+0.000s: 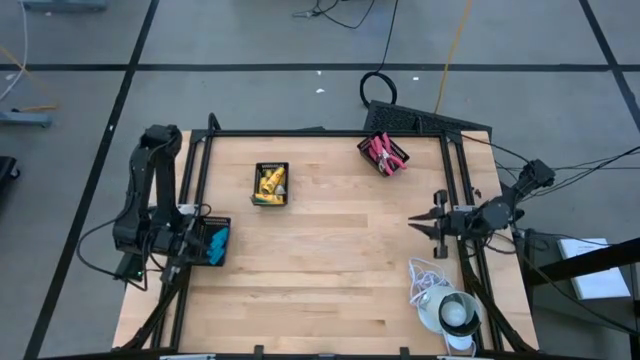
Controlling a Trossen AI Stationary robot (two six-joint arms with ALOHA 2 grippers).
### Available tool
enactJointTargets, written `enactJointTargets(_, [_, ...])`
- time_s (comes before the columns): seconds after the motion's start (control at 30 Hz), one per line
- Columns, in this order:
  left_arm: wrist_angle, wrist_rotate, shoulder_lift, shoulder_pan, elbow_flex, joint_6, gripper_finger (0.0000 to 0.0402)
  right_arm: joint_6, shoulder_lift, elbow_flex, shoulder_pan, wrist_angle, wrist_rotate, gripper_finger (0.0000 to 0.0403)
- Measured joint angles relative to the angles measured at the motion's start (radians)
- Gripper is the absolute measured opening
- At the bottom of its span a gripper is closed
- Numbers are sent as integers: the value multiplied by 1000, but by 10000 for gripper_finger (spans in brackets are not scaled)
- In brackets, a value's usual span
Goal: Pick & Place School Supplies
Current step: Return to Home Position
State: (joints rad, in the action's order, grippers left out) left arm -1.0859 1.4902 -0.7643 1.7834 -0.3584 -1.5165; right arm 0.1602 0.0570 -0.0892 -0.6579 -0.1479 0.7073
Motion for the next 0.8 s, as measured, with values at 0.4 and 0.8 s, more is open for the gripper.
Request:
enactJointTargets(0.4, [2, -2, 0, 19, 0, 11, 127, 147, 1, 70, 2, -155, 8, 54])
enactJointTargets(0.8, [0, 3, 0, 19, 0, 48, 127, -29, 1, 72, 2, -71, -4, 54])
